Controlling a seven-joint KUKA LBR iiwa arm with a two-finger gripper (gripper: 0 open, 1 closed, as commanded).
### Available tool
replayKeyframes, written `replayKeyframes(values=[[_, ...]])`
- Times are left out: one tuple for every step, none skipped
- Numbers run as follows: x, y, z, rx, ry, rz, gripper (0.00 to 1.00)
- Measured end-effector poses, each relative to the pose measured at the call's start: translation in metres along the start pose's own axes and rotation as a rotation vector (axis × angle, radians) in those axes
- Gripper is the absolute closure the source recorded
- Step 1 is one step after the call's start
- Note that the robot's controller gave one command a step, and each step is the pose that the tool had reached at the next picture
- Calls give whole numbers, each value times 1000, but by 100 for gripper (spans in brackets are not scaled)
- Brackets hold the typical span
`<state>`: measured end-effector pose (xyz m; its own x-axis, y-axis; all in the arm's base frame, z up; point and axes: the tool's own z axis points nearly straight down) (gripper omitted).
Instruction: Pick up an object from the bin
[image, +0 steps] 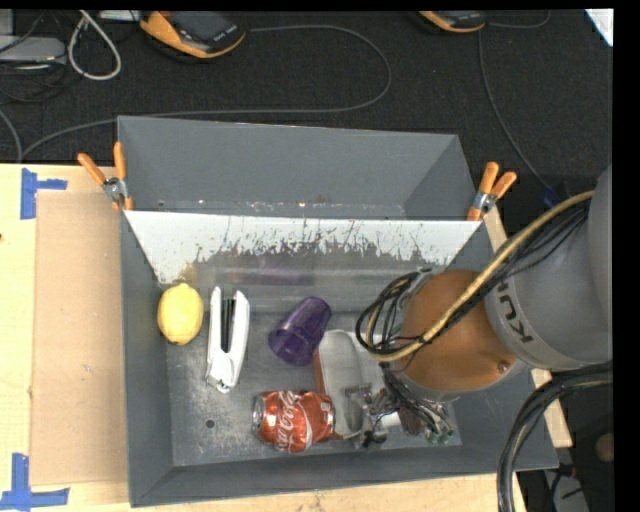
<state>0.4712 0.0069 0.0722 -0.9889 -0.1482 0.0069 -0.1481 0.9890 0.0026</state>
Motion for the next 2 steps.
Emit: replayKeyframes(values=[[0,0,0,0,0,-1,100],[-18,-2,-89,1,-6,3,100]])
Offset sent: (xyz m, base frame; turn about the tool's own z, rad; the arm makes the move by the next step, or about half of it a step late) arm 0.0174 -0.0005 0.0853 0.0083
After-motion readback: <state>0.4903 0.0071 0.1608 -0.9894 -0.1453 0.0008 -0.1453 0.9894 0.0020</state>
